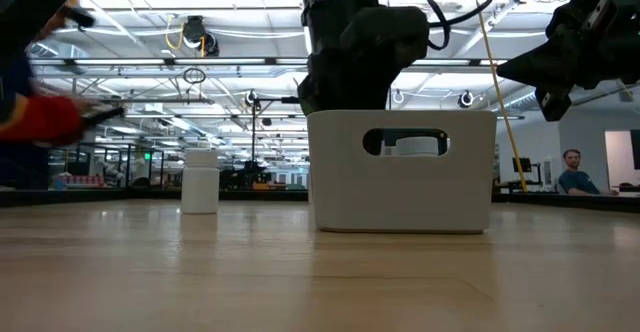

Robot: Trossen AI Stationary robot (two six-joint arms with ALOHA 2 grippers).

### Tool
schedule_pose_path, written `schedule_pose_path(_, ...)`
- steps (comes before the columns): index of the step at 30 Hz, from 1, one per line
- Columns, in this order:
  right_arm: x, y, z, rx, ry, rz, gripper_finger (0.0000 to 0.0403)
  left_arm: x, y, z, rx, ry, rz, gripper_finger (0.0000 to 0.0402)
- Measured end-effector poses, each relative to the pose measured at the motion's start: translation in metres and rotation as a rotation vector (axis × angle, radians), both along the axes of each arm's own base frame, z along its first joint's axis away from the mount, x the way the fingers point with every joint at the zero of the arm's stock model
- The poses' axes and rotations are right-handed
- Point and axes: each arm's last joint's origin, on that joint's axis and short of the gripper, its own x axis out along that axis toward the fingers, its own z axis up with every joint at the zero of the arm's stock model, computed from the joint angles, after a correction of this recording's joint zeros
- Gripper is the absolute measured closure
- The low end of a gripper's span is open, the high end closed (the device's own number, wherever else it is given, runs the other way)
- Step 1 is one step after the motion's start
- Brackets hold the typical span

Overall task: Pick and place pill bottles into a basket
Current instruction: Put the white pill bottle into the gray bin

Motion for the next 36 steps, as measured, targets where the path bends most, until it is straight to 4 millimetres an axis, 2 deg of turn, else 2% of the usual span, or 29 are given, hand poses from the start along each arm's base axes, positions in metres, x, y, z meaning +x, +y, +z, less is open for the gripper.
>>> schedule_pose_path(4,0.0,0.0,0.0,0.0,0.0,0.0,0.0399,0.0,0.0,0.0,0.002,0.001,-0.028,0.0189)
schedule_pose_path(10,0.0,0.0,0.0,0.0,0.0,0.0,0.0399,-0.003,-0.002,0.005,-0.074,0.012,-0.04,0.0213)
schedule_pose_path(15,0.0,0.0,0.0,0.0,-0.001,0.0,0.0399,-0.009,0.001,0.027,-0.073,-0.03,-0.037,0.0232)
schedule_pose_path(19,0.0,0.0,0.0,0.0,-0.001,-0.001,0.0399,-0.02,0.011,0.044,-0.018,-0.008,-0.006,0.0241)
schedule_pose_path(28,0.0,0.0,0.0,0.0,0.001,-0.001,0.0399,-0.077,0.034,0.109,0.136,0.088,0.067,0.0254)
schedule_pose_path(36,0.0,0.0,0.0,-0.001,0.001,0.0,0.0399,-0.132,0.069,0.172,0.108,-0.007,0.217,0.0255)
